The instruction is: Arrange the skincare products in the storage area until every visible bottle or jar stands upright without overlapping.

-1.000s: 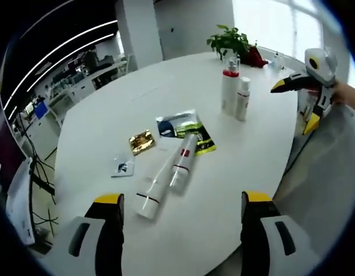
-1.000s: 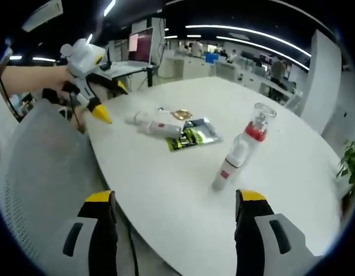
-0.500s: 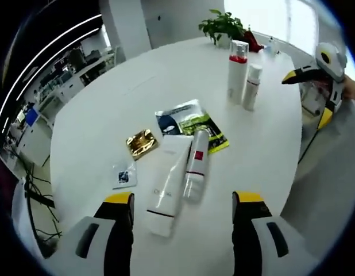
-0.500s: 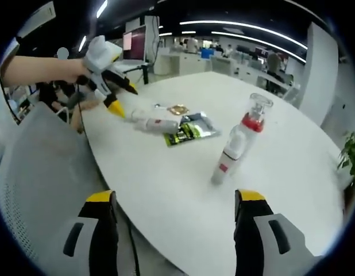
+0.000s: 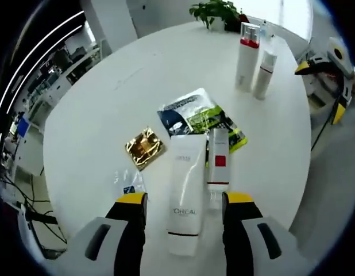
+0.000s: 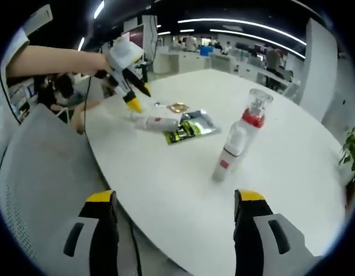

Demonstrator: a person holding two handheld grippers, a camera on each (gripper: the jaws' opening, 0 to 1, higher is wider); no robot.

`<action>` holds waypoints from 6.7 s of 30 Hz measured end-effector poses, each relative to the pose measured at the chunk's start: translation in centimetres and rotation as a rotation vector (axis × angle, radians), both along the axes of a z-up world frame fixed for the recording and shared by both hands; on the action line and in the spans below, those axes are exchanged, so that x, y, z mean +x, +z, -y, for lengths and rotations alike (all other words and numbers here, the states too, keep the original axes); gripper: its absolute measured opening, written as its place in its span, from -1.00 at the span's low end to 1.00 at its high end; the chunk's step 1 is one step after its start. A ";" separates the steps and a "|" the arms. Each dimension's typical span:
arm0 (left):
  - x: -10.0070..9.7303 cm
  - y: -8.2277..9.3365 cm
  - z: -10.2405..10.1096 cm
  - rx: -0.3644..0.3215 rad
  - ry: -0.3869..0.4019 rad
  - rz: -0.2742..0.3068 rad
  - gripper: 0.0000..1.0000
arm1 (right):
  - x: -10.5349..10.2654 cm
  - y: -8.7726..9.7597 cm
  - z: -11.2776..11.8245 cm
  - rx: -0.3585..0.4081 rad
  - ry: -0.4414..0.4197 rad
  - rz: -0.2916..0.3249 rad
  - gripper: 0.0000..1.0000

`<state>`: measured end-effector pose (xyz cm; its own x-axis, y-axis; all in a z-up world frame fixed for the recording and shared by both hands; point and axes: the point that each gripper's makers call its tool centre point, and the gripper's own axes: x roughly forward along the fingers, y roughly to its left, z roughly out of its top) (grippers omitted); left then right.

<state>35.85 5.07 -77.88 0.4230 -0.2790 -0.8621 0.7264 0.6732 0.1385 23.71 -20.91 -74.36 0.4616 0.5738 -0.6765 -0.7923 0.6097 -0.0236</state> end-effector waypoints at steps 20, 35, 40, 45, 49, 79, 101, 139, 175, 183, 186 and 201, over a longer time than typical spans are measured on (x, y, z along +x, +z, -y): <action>1.7 -3.9 1.4 0.064 -0.056 -0.141 -0.09 | -0.1 -0.5 0.2 -0.016 -0.002 -0.022 0.65; 2.0 -5.2 2.8 0.120 -0.096 -0.209 -0.23 | -0.1 -0.6 0.3 -0.013 -0.010 -0.033 0.63; 2.0 -5.3 2.5 0.122 -0.106 -0.237 -0.25 | 0.0 -0.7 0.4 -0.011 -0.018 -0.036 0.63; 2.0 -5.4 2.7 0.107 -0.122 -0.244 -0.23 | 0.1 -0.8 0.4 -0.015 -0.015 -0.036 0.64; 1.9 -5.2 2.9 0.103 -0.151 -0.231 -0.23 | 0.1 -0.9 0.4 -0.020 -0.011 -0.039 0.64; 1.3 -0.6 1.9 0.021 -0.003 -0.089 -0.29 | 0.3 -0.3 0.5 -0.037 -0.010 0.005 0.64; 0.2 4.8 1.4 -0.085 0.066 0.065 -0.30 | 0.1 0.2 -0.1 -0.036 0.021 0.029 0.63; -4.8 18.2 10.0 -0.541 0.230 0.229 -0.30 | 3.0 10.3 -10.2 0.246 0.147 0.303 0.28; -7.0 21.5 13.8 -0.597 0.178 0.334 -0.29 | 5.1 14.4 -13.0 0.479 0.013 0.346 -0.64; -8.0 22.1 14.0 -0.668 0.122 0.317 -0.27 | 3.7 14.6 -12.9 0.593 0.061 0.250 -0.69; -8.5 22.6 13.9 -0.698 0.075 0.302 -0.28 | 3.0 14.9 -13.1 0.616 0.117 0.230 -0.69; -12.0 27.1 15.0 -0.775 -0.300 0.232 -0.03 | -1.2 18.4 -12.5 0.833 0.452 0.131 -0.68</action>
<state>23.82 -9.91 -50.78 0.3792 -0.8810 -0.2828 0.8989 0.4233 -0.1134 22.47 -8.43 -55.99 0.1216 0.9900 0.0712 -0.9787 0.1077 0.1745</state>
